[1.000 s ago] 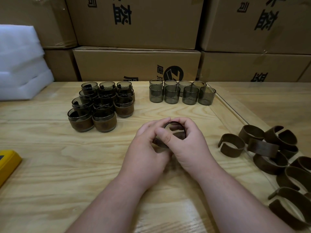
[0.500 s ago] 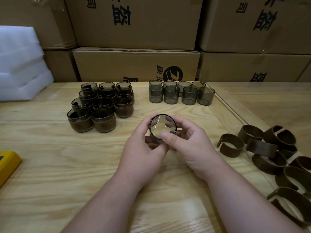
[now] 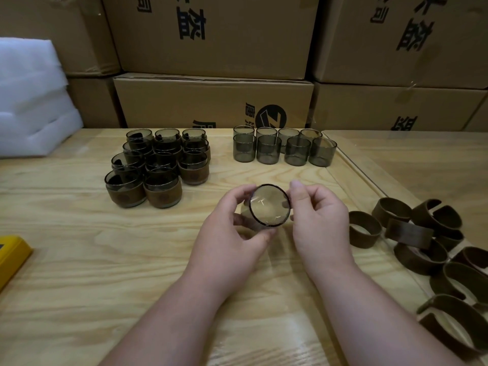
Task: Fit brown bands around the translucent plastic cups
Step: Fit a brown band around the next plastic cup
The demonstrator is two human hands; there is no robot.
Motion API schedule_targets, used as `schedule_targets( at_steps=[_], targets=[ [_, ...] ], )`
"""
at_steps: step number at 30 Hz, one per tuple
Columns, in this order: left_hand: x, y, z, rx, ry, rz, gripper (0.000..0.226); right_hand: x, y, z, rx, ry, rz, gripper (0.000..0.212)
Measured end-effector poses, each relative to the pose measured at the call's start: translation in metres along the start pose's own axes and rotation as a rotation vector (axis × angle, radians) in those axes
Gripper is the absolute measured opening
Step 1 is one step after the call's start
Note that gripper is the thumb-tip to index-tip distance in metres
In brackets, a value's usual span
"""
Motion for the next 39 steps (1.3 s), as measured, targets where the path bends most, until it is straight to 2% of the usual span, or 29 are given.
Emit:
schedule_targets(
  at_steps=[3,6,9,11,13,19,22,26,31,35,37,39],
  targets=[
    [-0.003,-0.002,0.0,0.08,0.043,-0.066,0.071,-0.004,0.0,-0.001,0.044,-0.021,-0.015,0.024],
    [-0.004,-0.005,0.0,0.133,0.061,-0.148,0.075,-0.008,0.001,-0.003,0.033,0.09,0.038,0.017],
    [-0.005,-0.006,0.001,0.139,0.086,-0.177,0.07,-0.012,0.002,-0.004,-0.175,0.187,0.152,0.034],
    [-0.007,-0.007,0.001,0.133,0.098,-0.176,0.07,-0.014,0.001,-0.006,-0.322,0.191,0.206,0.043],
    [-0.008,-0.009,0.0,0.159,0.117,-0.184,0.072,-0.016,0.003,-0.007,-0.364,0.168,0.191,0.045],
    [-0.01,-0.013,-0.002,0.223,0.173,-0.239,0.069,-0.01,0.005,-0.002,-0.276,0.096,0.108,0.048],
    [-0.011,-0.014,-0.003,0.218,0.19,-0.251,0.076,-0.006,0.005,0.001,-0.202,0.067,0.064,0.052],
    [-0.013,-0.015,-0.004,0.191,0.183,-0.265,0.08,-0.002,0.002,0.003,-0.156,-0.011,0.029,0.055],
    [-0.011,-0.009,-0.003,0.162,0.139,-0.22,0.075,0.001,-0.004,0.001,-0.1,-0.069,-0.003,0.049],
    [-0.009,-0.009,-0.002,0.088,0.098,-0.181,0.075,-0.003,-0.001,0.0,-0.025,-0.004,-0.019,0.035],
    [-0.007,-0.009,-0.001,0.042,0.064,-0.152,0.071,-0.007,0.001,-0.002,0.028,0.1,-0.009,0.031],
    [-0.005,-0.007,0.0,-0.006,0.032,-0.114,0.068,-0.013,0.003,-0.005,0.057,0.223,0.02,0.038]
  ],
)
Point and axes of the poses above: each hand's wrist, its own x-axis towards the middle knuckle, its own z-axis out of the back of the hand, y = z × x, the point moved 1 cm from there along x, towards the middle knuckle, and after that the axes turned 6 degrees about -y, right-handed, at the moved point
